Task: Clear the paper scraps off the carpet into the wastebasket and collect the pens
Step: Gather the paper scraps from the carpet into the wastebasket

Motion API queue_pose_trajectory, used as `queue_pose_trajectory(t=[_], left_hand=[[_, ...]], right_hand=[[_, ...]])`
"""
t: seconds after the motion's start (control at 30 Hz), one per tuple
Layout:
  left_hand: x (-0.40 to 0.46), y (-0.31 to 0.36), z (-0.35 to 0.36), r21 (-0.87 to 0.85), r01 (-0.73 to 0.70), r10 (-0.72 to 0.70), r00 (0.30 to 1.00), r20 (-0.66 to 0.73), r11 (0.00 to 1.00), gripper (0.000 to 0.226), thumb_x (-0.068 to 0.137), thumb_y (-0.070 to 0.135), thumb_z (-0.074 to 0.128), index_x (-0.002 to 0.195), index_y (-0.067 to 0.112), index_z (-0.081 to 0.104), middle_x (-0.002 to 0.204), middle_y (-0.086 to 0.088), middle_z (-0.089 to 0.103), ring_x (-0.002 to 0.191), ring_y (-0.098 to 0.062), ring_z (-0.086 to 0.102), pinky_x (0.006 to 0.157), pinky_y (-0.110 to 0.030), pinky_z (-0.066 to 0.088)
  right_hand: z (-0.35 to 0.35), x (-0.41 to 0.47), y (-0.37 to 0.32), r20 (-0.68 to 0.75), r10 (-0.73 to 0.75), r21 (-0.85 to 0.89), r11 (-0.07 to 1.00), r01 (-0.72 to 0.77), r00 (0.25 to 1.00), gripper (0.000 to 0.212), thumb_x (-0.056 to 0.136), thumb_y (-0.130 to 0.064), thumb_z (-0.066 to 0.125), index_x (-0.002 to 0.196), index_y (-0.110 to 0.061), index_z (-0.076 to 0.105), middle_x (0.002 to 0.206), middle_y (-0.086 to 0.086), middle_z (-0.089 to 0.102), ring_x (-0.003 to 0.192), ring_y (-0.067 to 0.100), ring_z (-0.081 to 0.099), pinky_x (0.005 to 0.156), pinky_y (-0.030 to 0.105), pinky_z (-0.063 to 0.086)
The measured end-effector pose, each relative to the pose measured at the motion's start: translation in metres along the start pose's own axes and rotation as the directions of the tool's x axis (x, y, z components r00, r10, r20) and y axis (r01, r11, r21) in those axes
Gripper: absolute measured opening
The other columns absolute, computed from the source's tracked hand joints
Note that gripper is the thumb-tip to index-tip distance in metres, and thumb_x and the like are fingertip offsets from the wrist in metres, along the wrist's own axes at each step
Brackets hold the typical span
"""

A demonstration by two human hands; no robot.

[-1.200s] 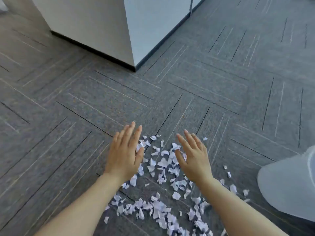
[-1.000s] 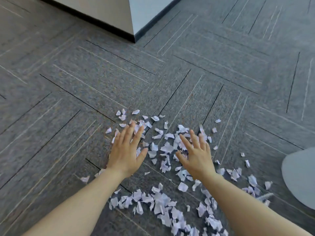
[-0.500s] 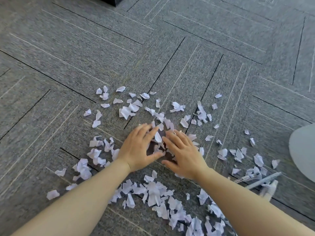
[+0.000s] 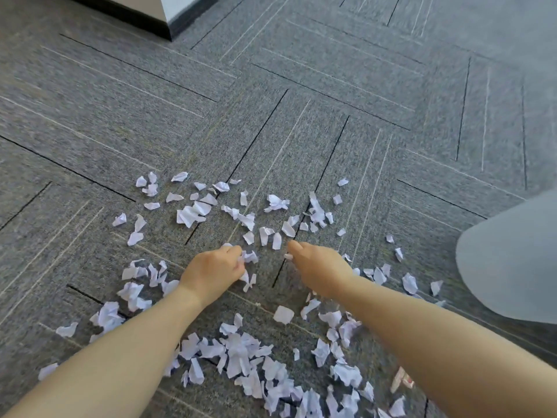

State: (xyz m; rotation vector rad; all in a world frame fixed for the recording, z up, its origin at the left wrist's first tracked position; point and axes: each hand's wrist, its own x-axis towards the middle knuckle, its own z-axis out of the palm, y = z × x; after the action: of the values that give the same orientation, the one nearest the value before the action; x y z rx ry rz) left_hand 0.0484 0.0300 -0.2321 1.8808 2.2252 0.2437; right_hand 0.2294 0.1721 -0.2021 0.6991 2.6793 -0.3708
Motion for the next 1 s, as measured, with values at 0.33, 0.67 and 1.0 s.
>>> queue_pose_trajectory(t=[0.33,0.67,1.0], left_hand=[[0.115,0.174,-0.166,-0.519,-0.228,0.026,0.93,-0.367,0.824,0.042,0.09,0.017,0.043,0.054,0.032,0.029,0.044,0.007,0.032,0.046,-0.013,0.04,0.041,-0.013,0.028],[0.209,0.44,-0.174,-0.821,-0.292,0.163,0.956,-0.243,0.49,0.029,0.08,0.02,0.051,0.056,0.005,0.045,0.052,-0.009,0.047,0.05,-0.022,0.04,0.048,-0.03,0.031],[0.237,0.48,-0.133,-0.695,-0.136,0.315,0.939,0.137,0.706,0.031,0.089,0.02,0.049,0.076,-0.002,0.066,0.059,-0.008,0.052,0.055,-0.023,0.046,0.055,-0.029,0.04]], right_hand=[[-0.191,-0.126,0.079,-0.715,0.376,0.458,0.889,-0.011,0.589,0.018,0.101,-0.019,0.046,0.083,-0.016,0.045,0.054,-0.004,0.043,0.05,0.019,0.037,0.052,0.034,0.035],[-0.19,-0.278,0.229,-0.24,0.934,0.904,0.314,-0.288,0.265,0.03,0.088,-0.014,0.05,0.058,-0.018,0.05,0.056,-0.001,0.054,0.049,0.02,0.047,0.046,0.026,0.036],[-0.171,-0.302,0.258,-0.173,0.969,0.909,0.226,-0.35,0.175,0.035,0.086,-0.011,0.046,0.113,-0.015,0.068,0.114,0.004,0.068,0.109,0.026,0.06,0.099,0.045,0.047]])
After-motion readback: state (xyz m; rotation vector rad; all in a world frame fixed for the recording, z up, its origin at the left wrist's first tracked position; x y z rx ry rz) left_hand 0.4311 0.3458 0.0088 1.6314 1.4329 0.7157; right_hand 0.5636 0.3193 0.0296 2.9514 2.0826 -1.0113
